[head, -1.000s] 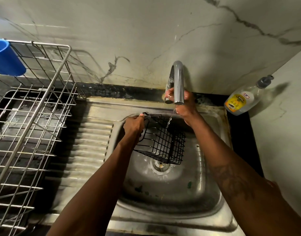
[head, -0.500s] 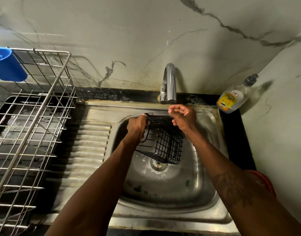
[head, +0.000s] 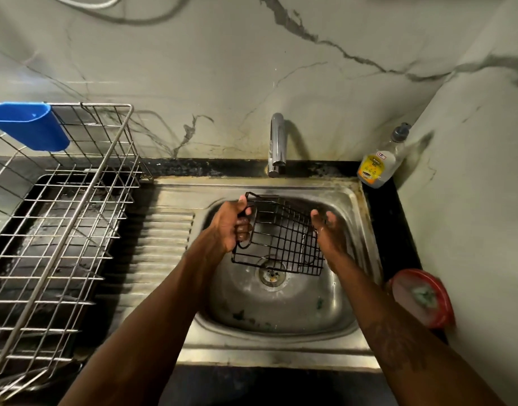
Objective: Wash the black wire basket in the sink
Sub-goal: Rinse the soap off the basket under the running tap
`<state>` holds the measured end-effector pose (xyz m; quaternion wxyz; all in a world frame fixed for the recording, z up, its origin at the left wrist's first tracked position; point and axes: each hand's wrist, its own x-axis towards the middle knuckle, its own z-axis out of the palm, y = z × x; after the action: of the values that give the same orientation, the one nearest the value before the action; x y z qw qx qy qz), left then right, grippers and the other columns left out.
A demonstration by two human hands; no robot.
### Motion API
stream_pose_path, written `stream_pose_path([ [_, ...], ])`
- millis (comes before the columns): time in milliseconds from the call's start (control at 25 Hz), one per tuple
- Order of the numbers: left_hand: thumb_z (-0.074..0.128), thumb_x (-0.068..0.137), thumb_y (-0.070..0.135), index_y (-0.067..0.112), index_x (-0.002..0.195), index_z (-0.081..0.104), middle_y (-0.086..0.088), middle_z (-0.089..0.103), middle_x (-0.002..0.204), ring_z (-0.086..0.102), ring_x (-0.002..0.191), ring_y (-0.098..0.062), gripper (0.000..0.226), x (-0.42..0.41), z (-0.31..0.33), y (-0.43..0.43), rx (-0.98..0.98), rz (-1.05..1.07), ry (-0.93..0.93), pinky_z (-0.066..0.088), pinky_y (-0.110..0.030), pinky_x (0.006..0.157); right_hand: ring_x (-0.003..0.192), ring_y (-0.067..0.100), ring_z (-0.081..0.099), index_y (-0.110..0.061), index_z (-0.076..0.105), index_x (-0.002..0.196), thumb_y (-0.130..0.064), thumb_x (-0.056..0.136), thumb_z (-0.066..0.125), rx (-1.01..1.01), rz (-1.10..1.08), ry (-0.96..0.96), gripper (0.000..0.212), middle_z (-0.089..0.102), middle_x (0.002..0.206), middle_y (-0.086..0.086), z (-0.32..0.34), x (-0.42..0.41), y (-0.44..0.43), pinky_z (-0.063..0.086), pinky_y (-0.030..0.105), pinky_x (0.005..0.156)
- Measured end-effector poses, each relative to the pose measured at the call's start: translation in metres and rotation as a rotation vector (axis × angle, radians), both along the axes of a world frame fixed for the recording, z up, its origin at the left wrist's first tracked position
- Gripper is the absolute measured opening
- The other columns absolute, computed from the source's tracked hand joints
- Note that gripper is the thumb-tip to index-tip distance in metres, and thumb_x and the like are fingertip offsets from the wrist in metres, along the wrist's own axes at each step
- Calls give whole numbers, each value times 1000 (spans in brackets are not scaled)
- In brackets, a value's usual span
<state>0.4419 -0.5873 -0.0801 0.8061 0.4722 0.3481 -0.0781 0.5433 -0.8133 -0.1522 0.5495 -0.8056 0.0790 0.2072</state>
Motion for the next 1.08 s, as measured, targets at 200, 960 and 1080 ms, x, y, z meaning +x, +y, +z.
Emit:
stream_pose_path([
  [200, 37, 105, 44, 21, 60, 48, 9, 26, 44, 20, 36, -8, 52, -30, 16, 25, -153, 57, -111, 9, -23, 41, 127, 31, 58, -30, 54, 143, -92, 72, 52, 345, 165, 445, 94, 58, 143, 8, 18, -9, -29, 39, 57, 110],
  [960, 56, 83, 75, 17, 120, 61, -25, 59, 133, 56, 124, -44, 69, -63, -14, 1, 460, -37, 163, 49, -51, 99, 93, 35, 66, -19, 51, 141, -81, 79, 54, -186, 34, 356, 88, 59, 134, 17, 68, -57, -2, 56, 39, 73],
  [1080, 61, 63, 88, 13, 126, 61, -25, 61, 130, 60, 118, -44, 97, -64, -17, 8, 446, 24, 248, 56, -44, 81, 106, 38, 65, -17, 53, 139, -99, 49, 53, -173, -19, 299, 122, 65, 123, 16, 56, -59, -3, 54, 52, 93],
])
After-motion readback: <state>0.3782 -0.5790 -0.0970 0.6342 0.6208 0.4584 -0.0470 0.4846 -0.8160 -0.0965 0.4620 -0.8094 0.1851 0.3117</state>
